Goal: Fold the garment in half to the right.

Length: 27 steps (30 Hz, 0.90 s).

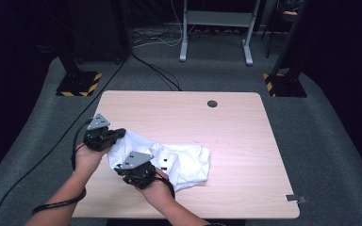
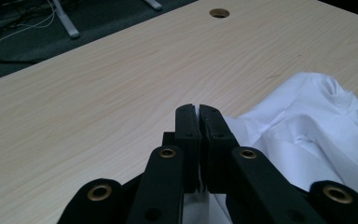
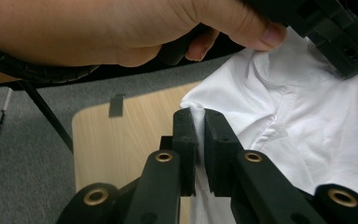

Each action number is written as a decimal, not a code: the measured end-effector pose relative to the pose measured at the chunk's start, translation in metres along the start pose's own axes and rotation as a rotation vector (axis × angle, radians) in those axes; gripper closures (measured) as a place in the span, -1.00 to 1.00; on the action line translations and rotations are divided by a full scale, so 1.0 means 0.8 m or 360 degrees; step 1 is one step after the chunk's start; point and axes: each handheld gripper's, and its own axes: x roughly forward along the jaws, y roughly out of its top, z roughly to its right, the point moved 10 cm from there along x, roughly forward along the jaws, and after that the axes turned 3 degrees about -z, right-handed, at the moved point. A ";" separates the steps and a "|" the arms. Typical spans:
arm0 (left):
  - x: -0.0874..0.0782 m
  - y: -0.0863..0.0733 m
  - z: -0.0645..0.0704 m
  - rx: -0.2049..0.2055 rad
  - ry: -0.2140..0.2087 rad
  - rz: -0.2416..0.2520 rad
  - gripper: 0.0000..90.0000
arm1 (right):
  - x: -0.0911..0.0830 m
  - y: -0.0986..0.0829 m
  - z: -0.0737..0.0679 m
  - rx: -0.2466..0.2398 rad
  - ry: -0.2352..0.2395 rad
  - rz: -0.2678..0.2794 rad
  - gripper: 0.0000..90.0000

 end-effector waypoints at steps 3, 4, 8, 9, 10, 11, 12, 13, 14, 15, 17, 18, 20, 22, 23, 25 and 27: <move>-0.012 0.011 -0.002 0.0007 -0.0001 -0.0008 0.92 | -0.001 0.013 -0.003 0.0002 0.0019 0.0028 0.87; -0.016 0.015 -0.002 0.0013 -0.0005 -0.0012 0.92 | -0.001 0.018 -0.005 -0.0004 0.0025 0.0035 0.87; -0.026 0.026 -0.001 0.0031 -0.0010 -0.0026 0.92 | -0.004 0.033 -0.007 -0.0011 0.0044 0.0047 0.87; -0.028 0.029 -0.002 0.0025 -0.0012 -0.0025 0.92 | -0.005 0.036 -0.007 -0.0013 0.0047 0.0047 0.87; -0.030 0.030 -0.003 0.0022 -0.0013 -0.0029 0.92 | -0.006 0.040 -0.007 -0.0022 0.0047 0.0047 0.87; -0.033 0.033 -0.004 0.0016 -0.0013 -0.0037 0.92 | -0.008 0.043 -0.007 -0.0031 0.0044 0.0047 0.88; -0.035 0.035 -0.005 0.0014 -0.0012 -0.0039 0.92 | -0.011 0.049 -0.007 -0.0044 0.0042 0.0049 0.87; -0.039 0.039 -0.006 0.0007 -0.0013 -0.0048 0.92 | -0.012 0.052 -0.006 -0.0050 0.0042 0.0053 0.87; -0.042 0.043 -0.007 0.0004 -0.0014 -0.0049 0.92 | -0.015 0.058 -0.006 -0.0057 0.0041 0.0061 0.88; -0.045 0.047 -0.006 0.0004 -0.0020 -0.0054 0.92 | -0.018 0.063 -0.006 -0.0059 0.0042 0.0072 0.87; -0.051 0.059 -0.001 -0.0014 -0.0047 -0.0043 0.92 | -0.023 0.070 -0.007 -0.0072 0.0046 0.0094 0.87; -0.052 0.063 0.003 -0.0009 -0.0049 -0.0047 0.93 | -0.027 0.073 -0.007 -0.0087 0.0043 0.0110 0.87; -0.047 0.068 0.010 0.0016 -0.0027 -0.0071 0.93 | -0.034 0.073 -0.004 -0.0075 0.0038 0.0135 0.87; -0.042 0.069 0.013 0.0023 -0.0019 -0.0084 0.93 | -0.036 0.071 -0.002 -0.0060 0.0038 0.0141 0.87; -0.037 0.068 0.015 0.0024 -0.0016 -0.0095 0.93 | -0.037 0.067 0.000 -0.0041 0.0037 0.0140 0.88; -0.026 0.066 0.020 0.0043 0.0010 -0.0123 0.93 | -0.037 0.057 0.003 -0.0006 0.0036 0.0133 0.87; -0.023 0.065 0.022 0.0048 0.0011 -0.0130 0.93 | -0.037 0.054 0.004 0.0005 0.0038 0.0134 0.88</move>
